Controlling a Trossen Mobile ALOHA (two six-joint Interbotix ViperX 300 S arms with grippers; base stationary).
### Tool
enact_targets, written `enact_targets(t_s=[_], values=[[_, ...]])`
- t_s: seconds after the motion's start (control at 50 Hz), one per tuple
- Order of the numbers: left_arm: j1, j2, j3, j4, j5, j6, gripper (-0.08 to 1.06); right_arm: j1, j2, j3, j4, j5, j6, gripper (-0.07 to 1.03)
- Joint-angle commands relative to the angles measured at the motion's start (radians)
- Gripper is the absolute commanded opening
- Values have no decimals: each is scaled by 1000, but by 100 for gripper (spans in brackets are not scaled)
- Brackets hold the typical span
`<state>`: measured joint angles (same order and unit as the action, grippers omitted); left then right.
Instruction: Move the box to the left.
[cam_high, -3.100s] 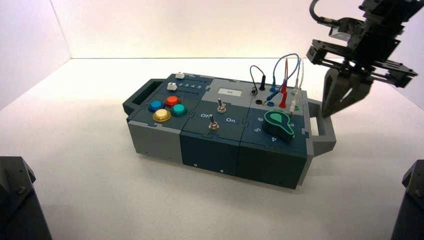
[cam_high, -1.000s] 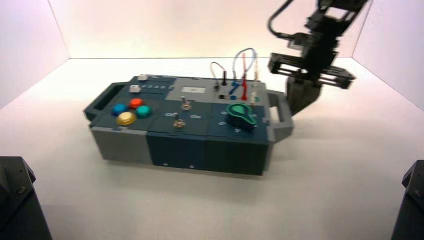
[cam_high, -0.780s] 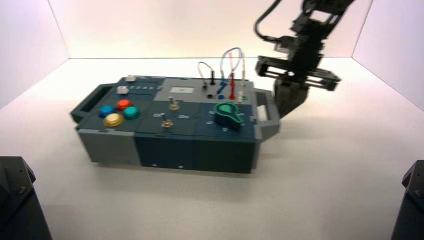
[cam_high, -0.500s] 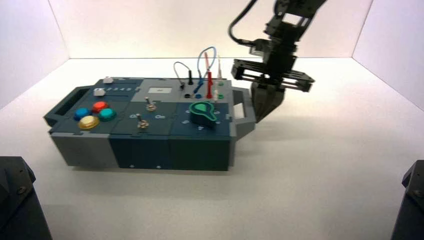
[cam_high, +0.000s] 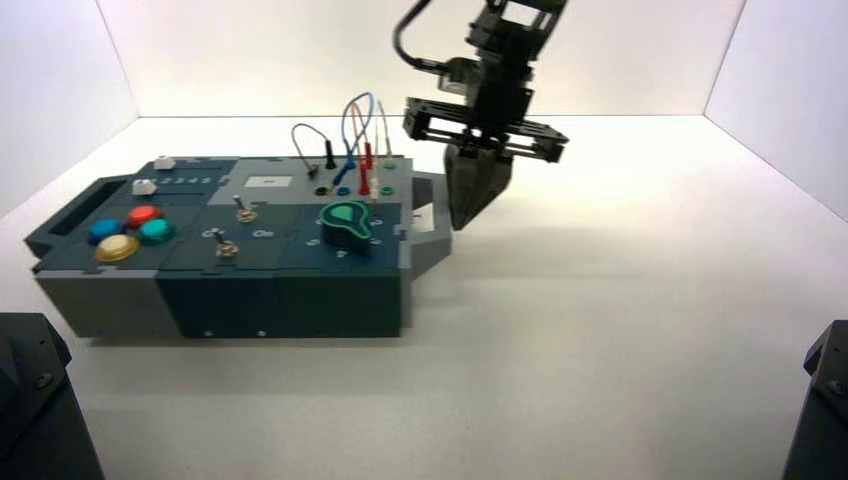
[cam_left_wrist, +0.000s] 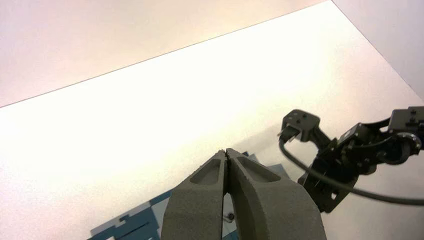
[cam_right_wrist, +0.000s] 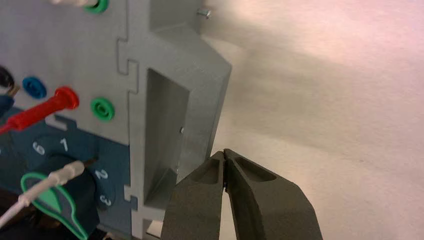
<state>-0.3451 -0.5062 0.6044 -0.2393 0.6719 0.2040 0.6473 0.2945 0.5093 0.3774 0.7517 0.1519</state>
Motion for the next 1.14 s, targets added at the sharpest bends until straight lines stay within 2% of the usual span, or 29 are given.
enact_targets(t_s=[0.02,0.18,0.34,0.44,0.54,0.72,0.96,1.14], values=[[14,-20,-9,2,-3,5,-3,58,-17,-41,25,0,3,-2],[20,-26,-3,3,-3,5,-3,86,-14,-57,28,2,3,-2],[32,-28,5,20,-3,5,-3,100,3,-72,18,2,-12,-2],[32,-31,14,38,-5,5,-3,97,15,-55,-2,2,-18,-2],[32,-37,29,40,-11,5,-3,97,12,-29,-32,-12,-18,-2],[32,-72,55,41,-14,5,-3,87,-35,2,-92,-87,-21,-2],[32,-144,84,40,-17,-25,-3,86,-133,-6,-117,-112,-28,-2],[32,-161,86,40,-37,-25,-3,86,-192,-14,-137,-114,-31,-2]])
